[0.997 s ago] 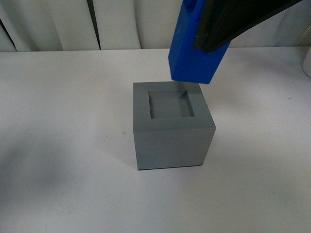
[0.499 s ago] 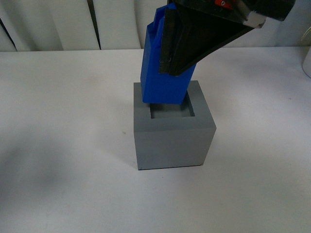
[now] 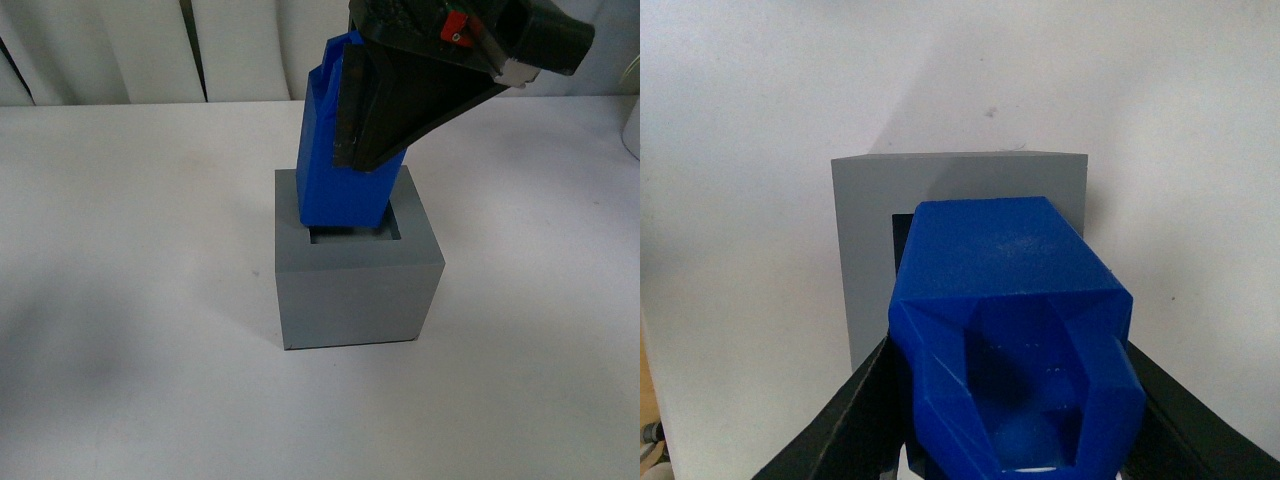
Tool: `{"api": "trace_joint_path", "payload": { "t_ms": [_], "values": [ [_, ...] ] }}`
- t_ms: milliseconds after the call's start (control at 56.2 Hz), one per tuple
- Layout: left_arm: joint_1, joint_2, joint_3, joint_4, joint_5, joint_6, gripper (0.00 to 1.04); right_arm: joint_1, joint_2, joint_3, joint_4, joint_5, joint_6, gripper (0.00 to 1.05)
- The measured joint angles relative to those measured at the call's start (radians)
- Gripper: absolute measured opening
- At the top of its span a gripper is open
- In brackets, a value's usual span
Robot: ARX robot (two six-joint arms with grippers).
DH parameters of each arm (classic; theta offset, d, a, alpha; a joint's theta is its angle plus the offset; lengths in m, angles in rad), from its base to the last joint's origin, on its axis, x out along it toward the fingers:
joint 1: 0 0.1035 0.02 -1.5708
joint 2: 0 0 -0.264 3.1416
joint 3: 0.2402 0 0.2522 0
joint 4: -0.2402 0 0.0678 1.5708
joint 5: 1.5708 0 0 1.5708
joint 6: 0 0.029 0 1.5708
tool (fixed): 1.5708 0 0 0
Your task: Insert blue part into gray base
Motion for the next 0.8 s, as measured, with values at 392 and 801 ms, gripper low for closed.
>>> {"api": "trace_joint_path", "payload": {
  "t_ms": [392,801],
  "values": [
    [0.000,0.000,0.000,0.000,0.000,0.000,0.99,0.002,0.001,-0.018,-0.015,0.007,0.000,0.47],
    [0.000,0.000,0.000,0.000,0.000,0.000,0.99,-0.003,-0.010,-0.047,0.001,0.013,0.000,0.47]
  ]
}}
